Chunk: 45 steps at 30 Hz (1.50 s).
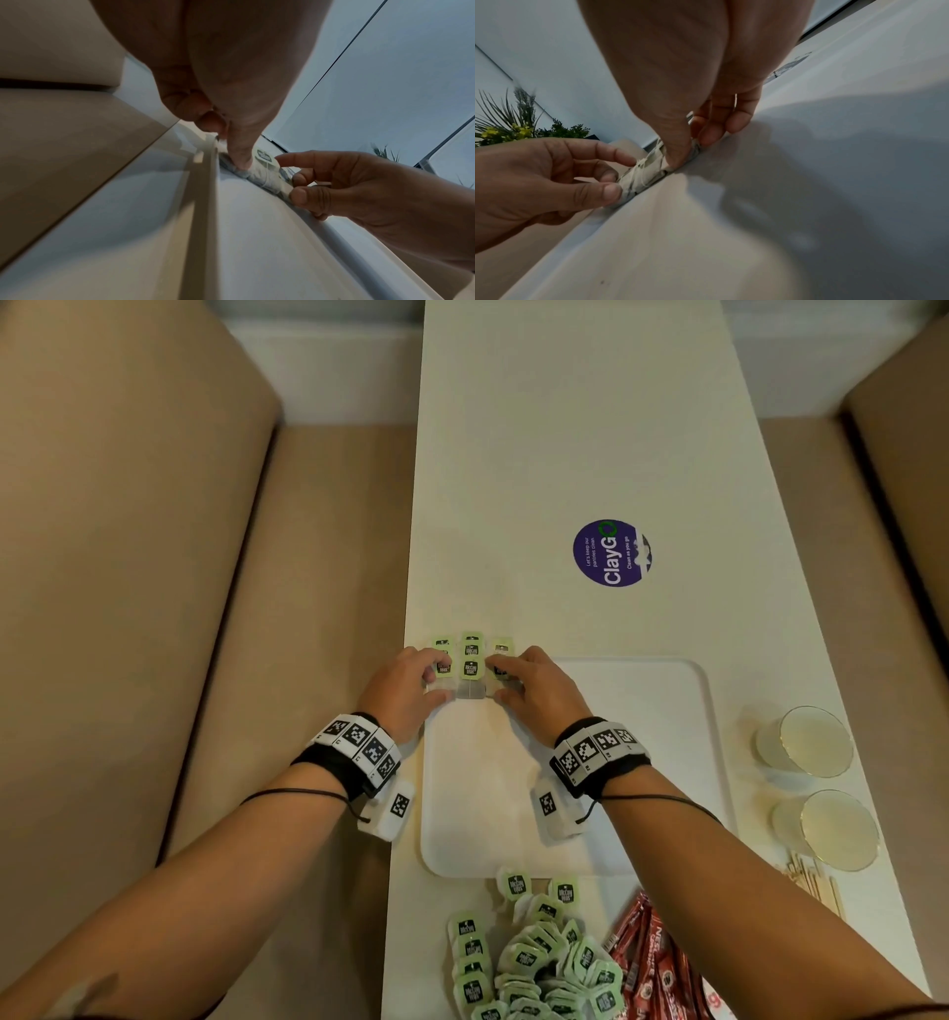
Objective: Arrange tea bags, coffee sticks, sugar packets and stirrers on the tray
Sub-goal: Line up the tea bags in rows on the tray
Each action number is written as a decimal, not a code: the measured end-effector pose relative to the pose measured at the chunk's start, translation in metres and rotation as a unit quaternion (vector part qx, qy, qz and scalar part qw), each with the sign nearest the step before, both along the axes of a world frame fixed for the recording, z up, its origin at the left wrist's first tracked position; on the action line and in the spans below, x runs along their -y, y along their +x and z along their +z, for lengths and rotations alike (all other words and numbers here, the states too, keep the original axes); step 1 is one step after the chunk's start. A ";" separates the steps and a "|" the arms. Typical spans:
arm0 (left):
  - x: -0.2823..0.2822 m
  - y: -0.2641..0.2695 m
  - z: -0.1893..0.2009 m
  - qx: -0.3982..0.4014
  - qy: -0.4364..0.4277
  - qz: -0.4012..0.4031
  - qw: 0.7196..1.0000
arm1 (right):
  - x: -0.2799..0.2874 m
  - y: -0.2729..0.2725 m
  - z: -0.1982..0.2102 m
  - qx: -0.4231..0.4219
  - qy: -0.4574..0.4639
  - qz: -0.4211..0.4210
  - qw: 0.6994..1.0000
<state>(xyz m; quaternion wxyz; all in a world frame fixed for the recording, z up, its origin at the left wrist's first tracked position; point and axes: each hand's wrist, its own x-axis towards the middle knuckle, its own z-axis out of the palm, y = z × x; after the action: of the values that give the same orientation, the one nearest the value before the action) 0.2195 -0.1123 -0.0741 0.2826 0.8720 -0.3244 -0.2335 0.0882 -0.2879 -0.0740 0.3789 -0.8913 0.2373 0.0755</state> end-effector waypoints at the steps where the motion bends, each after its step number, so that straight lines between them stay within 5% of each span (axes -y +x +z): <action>1: 0.000 0.000 0.001 -0.001 -0.001 0.000 1.000 | 0.000 0.000 0.001 0.000 0.004 -0.006 1.000; 9: -0.013 -0.010 0.019 -0.007 -0.001 -0.025 1.000 | 0.001 -0.028 0.021 0.051 -0.006 -0.021 0.998; 22: -0.072 -0.100 0.023 -0.136 0.070 -0.155 0.976 | -0.035 -0.147 0.047 -0.056 0.024 0.117 0.991; 33: -0.068 -0.156 0.024 -0.074 0.133 -0.235 0.960 | -0.080 -0.203 0.054 -0.108 0.003 0.138 0.984; 45: -0.055 -0.177 0.024 -0.094 0.150 -0.196 0.964 | -0.090 -0.214 0.057 -0.130 -0.020 0.140 0.981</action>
<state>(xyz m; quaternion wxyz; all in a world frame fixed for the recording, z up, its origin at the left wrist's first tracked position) 0.0426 -0.0569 -0.0500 0.1265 0.7977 -0.4227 -0.4110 -0.1254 -0.1975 -0.0173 0.3125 -0.9058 0.1584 0.2382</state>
